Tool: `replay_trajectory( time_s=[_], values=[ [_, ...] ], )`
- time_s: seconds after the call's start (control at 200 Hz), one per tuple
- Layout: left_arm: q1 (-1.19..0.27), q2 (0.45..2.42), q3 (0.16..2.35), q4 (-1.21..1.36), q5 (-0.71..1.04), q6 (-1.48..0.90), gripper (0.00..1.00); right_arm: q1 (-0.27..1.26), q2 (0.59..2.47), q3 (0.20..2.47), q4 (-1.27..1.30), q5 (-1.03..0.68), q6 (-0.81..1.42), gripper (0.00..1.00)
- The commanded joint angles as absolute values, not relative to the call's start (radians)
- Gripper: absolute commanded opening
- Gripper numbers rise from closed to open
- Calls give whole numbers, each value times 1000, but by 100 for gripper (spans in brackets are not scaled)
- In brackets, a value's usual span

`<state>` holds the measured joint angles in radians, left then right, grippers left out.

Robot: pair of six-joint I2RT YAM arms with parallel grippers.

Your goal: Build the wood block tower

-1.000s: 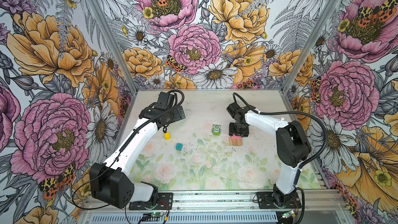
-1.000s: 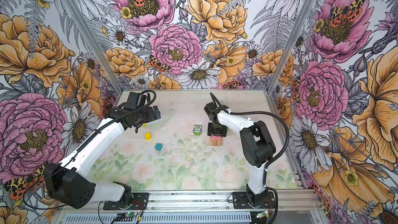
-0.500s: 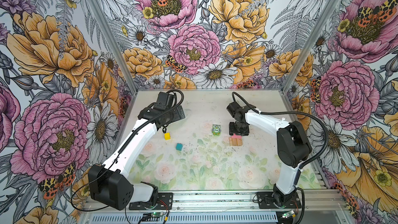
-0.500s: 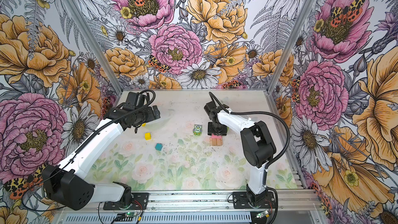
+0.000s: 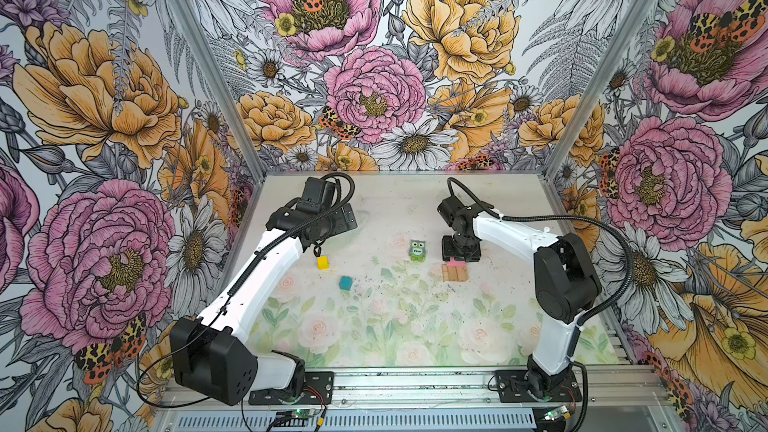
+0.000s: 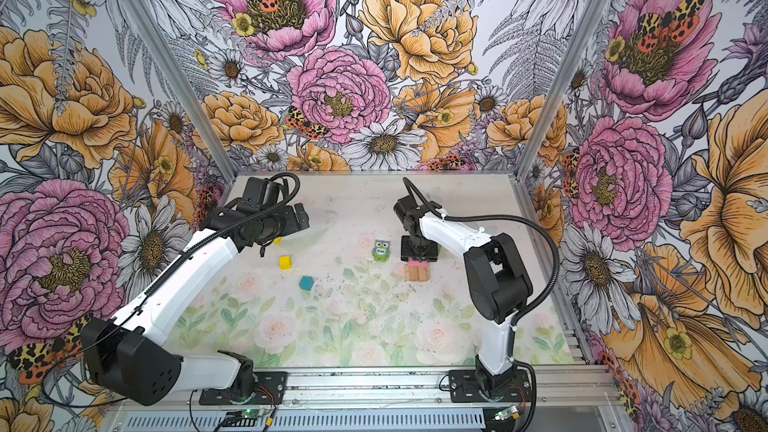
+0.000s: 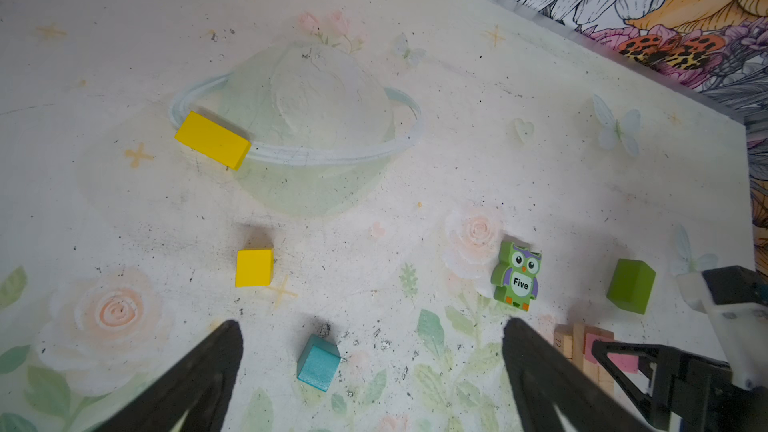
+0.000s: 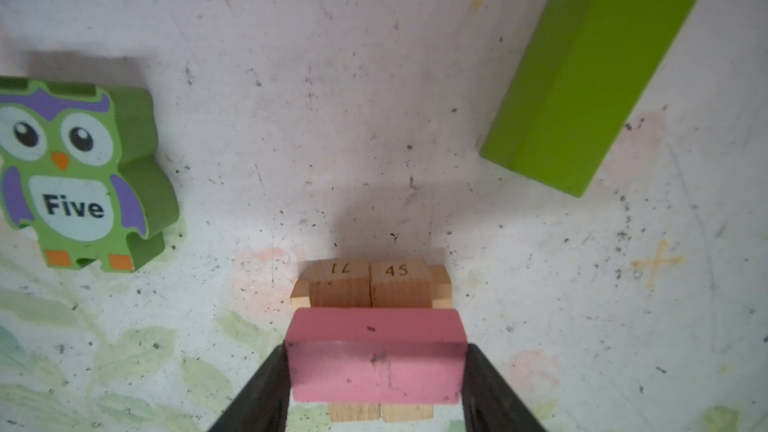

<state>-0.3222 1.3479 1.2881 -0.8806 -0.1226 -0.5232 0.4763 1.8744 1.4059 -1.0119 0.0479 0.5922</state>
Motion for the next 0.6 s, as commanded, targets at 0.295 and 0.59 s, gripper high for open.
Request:
replay_trajectory(
  time_s=[0.295,0.59],
  values=[
    [-312,1322,1281,-856,-140,-511,99,465,1892,1429,-994,47,580,71],
    [-308,1325,1280,-858,-146,-505,99,465,1846,1430,-991,37,581,89]
  ],
)
